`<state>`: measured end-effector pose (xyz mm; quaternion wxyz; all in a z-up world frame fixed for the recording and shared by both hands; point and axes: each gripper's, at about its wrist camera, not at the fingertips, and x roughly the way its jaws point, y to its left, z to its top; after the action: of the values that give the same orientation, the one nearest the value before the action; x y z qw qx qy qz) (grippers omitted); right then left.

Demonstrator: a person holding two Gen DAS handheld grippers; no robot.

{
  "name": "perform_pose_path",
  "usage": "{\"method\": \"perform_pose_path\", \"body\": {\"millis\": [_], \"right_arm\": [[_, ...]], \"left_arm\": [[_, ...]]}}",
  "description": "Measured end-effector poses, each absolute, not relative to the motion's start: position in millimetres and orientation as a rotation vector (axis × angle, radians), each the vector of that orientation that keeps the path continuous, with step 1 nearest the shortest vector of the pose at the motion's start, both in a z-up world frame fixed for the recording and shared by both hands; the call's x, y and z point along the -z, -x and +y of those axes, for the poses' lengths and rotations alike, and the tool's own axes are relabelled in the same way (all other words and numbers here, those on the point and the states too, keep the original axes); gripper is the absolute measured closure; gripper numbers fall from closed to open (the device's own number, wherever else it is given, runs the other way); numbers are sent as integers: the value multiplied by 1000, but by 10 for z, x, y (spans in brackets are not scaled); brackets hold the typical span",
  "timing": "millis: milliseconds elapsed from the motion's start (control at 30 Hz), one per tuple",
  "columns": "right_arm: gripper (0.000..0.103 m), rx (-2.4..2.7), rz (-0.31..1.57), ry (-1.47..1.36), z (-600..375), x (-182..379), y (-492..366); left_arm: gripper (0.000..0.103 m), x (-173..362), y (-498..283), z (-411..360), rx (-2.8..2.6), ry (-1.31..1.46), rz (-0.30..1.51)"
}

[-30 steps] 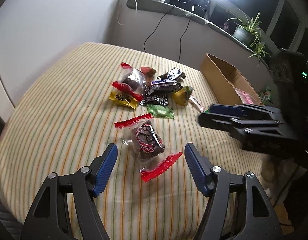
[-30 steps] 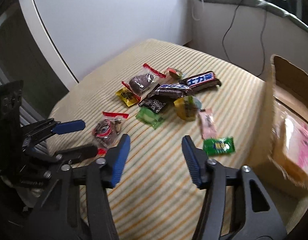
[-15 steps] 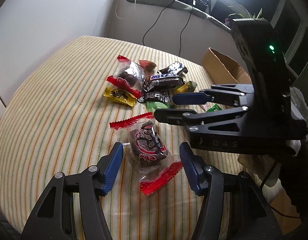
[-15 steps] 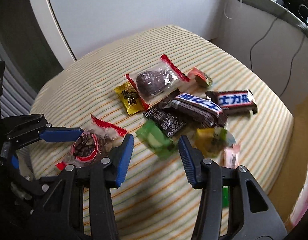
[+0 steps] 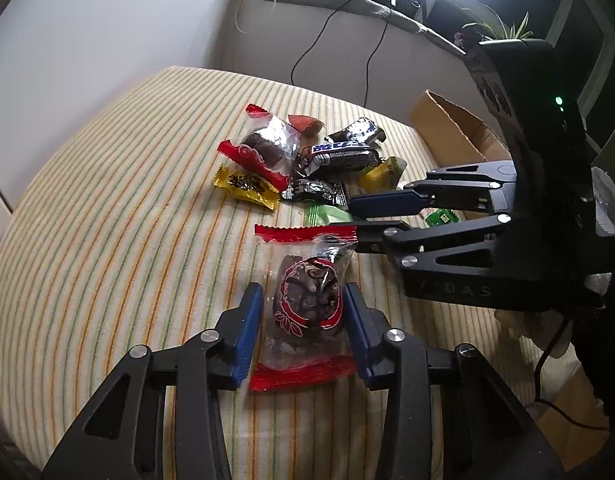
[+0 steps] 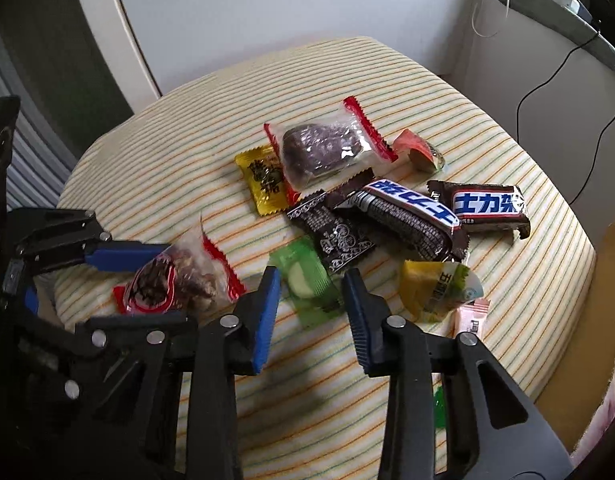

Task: Organize snacks
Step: 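Grasp the red-ended candy bag with the left tool while the right tool grasps the green candy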

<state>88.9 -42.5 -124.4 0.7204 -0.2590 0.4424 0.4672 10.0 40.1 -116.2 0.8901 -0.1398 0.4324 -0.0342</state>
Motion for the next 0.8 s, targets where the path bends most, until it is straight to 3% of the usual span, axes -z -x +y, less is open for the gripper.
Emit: {"method": "perform_pose_path", "body": {"millis": [333,800], "right_arm": [[79,-1029,966,641,-378,1246,-831],[80,-995,945,518,-660,1023,-797]], "left_arm": [[69,1125,-82,500,48,300,887],[70,1000,-39,512,48,293,858]]}}
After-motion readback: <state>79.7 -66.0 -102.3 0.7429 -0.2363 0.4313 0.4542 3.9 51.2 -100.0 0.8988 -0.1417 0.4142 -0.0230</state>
